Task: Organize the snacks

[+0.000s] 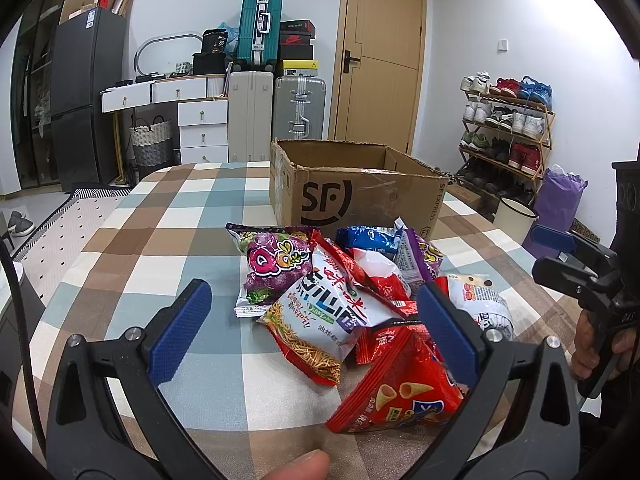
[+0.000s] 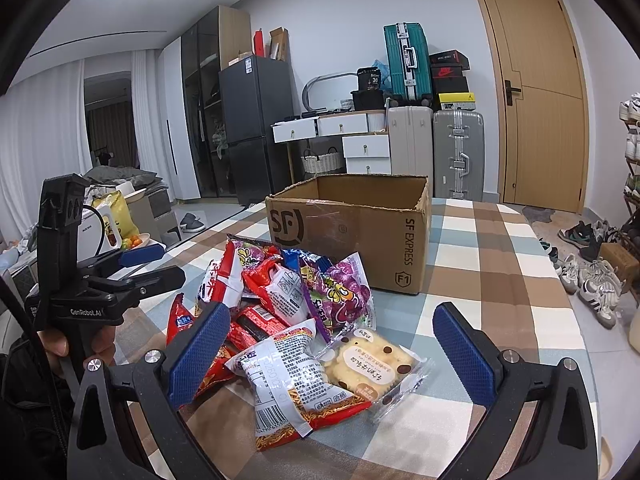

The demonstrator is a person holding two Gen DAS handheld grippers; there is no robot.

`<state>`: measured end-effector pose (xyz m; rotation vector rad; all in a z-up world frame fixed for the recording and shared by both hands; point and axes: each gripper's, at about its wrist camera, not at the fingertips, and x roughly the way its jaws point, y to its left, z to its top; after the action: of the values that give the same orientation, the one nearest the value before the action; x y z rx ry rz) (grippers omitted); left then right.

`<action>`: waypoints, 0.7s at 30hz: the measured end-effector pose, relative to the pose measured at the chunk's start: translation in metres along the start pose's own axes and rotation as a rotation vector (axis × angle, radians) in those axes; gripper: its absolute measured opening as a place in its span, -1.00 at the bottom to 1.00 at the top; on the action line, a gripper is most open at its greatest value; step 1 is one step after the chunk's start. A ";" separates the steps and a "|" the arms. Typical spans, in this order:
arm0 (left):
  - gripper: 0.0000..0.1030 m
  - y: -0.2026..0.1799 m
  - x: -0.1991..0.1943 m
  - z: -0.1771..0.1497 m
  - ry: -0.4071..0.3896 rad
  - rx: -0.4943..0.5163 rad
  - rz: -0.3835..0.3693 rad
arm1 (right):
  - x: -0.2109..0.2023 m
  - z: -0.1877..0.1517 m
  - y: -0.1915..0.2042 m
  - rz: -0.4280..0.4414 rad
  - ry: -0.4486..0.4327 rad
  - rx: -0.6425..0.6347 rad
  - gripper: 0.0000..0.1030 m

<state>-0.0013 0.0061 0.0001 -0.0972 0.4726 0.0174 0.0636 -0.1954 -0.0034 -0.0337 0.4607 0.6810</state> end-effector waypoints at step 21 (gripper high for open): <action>0.98 0.000 0.000 0.000 -0.001 0.002 0.000 | 0.000 0.000 -0.001 0.000 0.002 -0.004 1.00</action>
<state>-0.0012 0.0057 0.0001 -0.0954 0.4719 0.0174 0.0636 -0.1962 -0.0037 -0.0385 0.4614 0.6820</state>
